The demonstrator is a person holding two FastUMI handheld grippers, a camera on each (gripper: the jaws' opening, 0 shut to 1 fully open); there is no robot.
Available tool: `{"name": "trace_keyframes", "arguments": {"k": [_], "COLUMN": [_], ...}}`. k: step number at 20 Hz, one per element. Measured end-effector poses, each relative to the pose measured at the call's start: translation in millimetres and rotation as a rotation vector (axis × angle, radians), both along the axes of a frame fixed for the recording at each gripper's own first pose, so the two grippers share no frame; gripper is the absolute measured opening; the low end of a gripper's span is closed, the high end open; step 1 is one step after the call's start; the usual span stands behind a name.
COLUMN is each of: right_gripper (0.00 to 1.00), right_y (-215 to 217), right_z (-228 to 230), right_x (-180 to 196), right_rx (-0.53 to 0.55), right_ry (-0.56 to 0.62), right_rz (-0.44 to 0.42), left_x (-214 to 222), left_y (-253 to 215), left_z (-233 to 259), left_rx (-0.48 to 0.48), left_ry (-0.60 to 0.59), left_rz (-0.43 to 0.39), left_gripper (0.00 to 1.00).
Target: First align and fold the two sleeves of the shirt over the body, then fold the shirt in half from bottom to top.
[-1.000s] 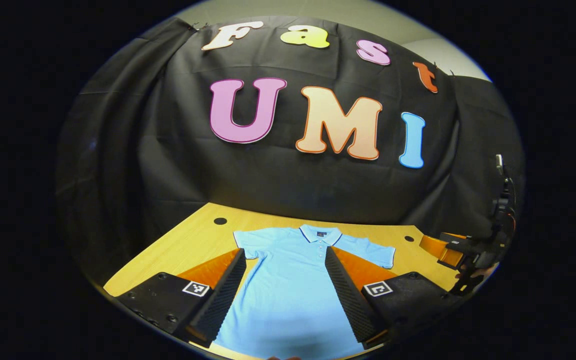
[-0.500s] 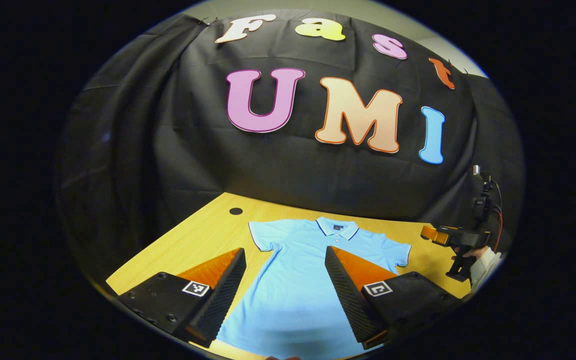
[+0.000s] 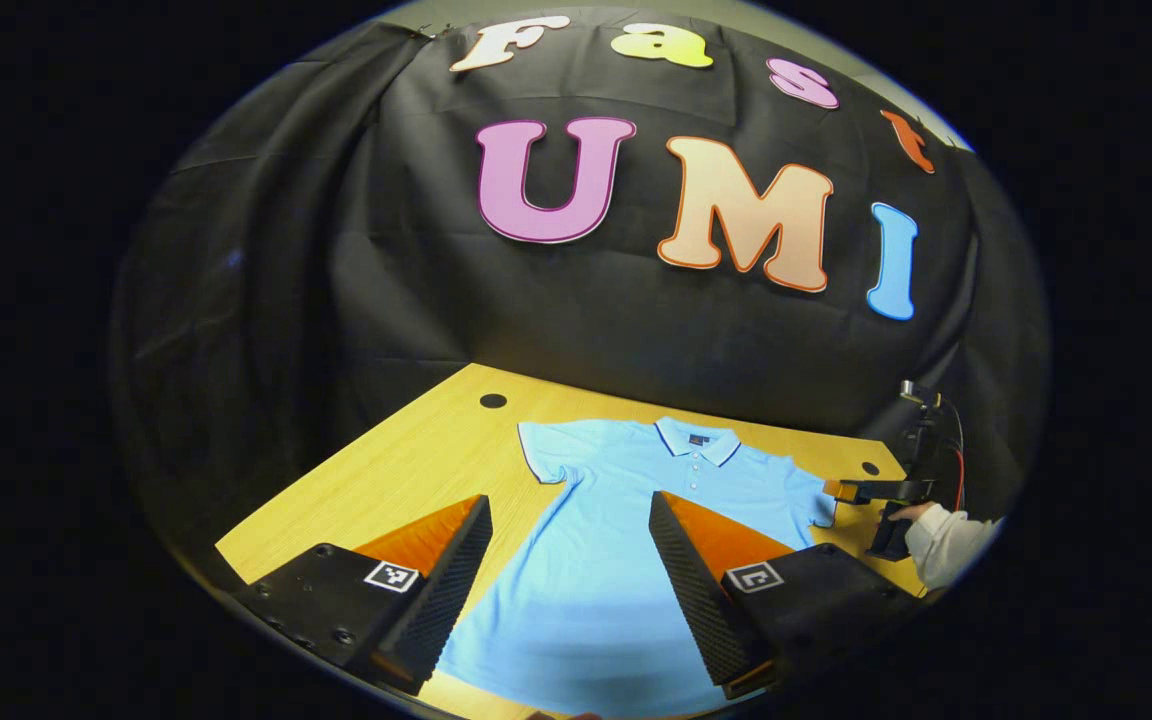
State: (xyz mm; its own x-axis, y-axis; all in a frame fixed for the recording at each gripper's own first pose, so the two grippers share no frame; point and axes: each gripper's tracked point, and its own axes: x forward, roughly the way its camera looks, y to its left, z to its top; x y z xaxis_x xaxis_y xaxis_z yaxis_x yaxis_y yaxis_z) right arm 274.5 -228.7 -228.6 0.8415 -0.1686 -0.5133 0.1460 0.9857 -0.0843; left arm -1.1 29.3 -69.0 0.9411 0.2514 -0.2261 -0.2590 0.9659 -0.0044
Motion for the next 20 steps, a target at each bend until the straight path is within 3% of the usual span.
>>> {"name": "trace_keyframes", "arguments": {"k": [5, 6, 10, 12, 16, 18, 20], "right_gripper": [0.94, 0.98, 0.87, 0.72, 0.22, 0.08, 0.08], "right_y": [0, 1, 6, 7, 11, 14, 15], "right_z": [-18, -16, -18, -17, -18, -18, -16], "right_x": [4, 7, 8, 9, 9, 8, 7], "right_rx": [-0.017, -0.022, -0.007, 0.007, 0.034, 0.039, 0.035], "right_ry": [0.027, 0.016, 0.008, 0.006, 0.004, 0.008, 0.008], "right_rz": [0.019, 0.022, 0.042, 0.044, 0.05, 0.055, 0.057], "left_x": [-11, -11, -13, -15, -21, -20, -20], "left_y": [0, 0, -5, -6, -7, -9, -11], "left_z": [-3, -3, -5, -7, -14, -14, -14], "left_rx": [0.004, 0.005, 0.002, -0.001, -0.006, -0.011, -0.011], "left_ry": [0.011, 0.013, 0.01, 0.014, 0.029, 0.032, 0.03], "left_rz": [0.017, 0.019, 0.014, 0.011, 0.013, 0.013, 0.014], "left_gripper": [0.95, 0.95, 0.95, 0.95, 0.95, 0.95, 0.94]}}
